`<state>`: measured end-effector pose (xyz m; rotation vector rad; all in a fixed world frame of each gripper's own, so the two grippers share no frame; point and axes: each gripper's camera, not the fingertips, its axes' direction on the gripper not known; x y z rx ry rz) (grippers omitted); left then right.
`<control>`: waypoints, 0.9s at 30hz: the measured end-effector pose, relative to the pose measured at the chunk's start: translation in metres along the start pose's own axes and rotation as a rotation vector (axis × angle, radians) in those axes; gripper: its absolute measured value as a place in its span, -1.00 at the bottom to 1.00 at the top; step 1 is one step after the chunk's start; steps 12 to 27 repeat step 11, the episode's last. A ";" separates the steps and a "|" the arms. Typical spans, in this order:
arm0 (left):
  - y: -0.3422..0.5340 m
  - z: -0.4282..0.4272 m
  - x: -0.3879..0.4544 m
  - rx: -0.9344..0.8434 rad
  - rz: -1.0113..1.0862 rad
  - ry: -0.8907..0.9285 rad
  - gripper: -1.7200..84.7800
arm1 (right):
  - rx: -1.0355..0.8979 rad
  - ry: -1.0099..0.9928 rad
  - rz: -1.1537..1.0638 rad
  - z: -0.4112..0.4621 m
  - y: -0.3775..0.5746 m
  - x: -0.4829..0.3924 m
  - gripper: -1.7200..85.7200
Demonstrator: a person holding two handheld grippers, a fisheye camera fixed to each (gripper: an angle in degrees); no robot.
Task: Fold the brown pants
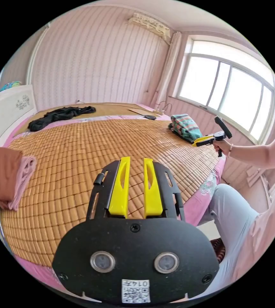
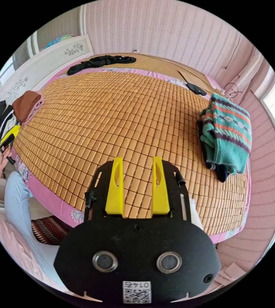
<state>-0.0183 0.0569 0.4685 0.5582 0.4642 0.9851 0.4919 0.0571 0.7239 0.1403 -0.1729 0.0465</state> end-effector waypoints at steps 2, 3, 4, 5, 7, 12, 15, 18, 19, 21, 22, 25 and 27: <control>-0.041 0.047 0.033 -0.009 0.089 0.079 -0.78 | 0.021 0.076 0.088 -0.009 0.015 0.035 -0.65; -0.070 0.080 0.054 -0.016 0.142 0.113 -0.78 | 0.032 0.108 0.132 -0.013 0.020 0.055 -0.65; -0.085 0.098 0.065 -0.024 0.168 0.132 -0.77 | 0.032 0.133 0.163 -0.013 0.022 0.072 -0.65; -0.115 0.136 0.087 -0.045 0.205 0.163 -0.75 | 0.030 0.145 0.175 -0.012 0.023 0.080 -0.65; -0.160 0.195 0.114 -0.079 0.187 0.199 -0.71 | 0.018 0.175 0.205 -0.006 0.018 0.105 -0.65; -0.245 0.317 0.197 -0.125 0.281 0.208 -0.68 | 0.067 0.172 0.246 0.000 0.009 0.133 -0.62; -0.245 0.317 0.197 -0.125 0.281 0.208 -0.68 | 0.067 0.172 0.246 0.000 0.009 0.133 -0.62; -0.245 0.317 0.197 -0.125 0.281 0.208 -0.68 | 0.067 0.172 0.246 0.000 0.009 0.133 -0.62; -0.245 0.317 0.197 -0.125 0.281 0.208 -0.68 | 0.067 0.172 0.246 0.000 0.009 0.133 -0.62; -0.245 0.317 0.197 -0.125 0.281 0.208 -0.68 | 0.067 0.172 0.246 0.000 0.009 0.133 -0.62; -0.245 0.317 0.197 -0.125 0.281 0.208 -0.68 | 0.067 0.172 0.246 0.000 0.009 0.133 -0.62; -0.245 0.317 0.197 -0.125 0.281 0.208 -0.68 | 0.067 0.172 0.246 0.000 0.009 0.133 -0.62; -0.245 0.317 0.197 -0.125 0.281 0.208 -0.68 | 0.067 0.172 0.246 0.000 0.009 0.133 -0.62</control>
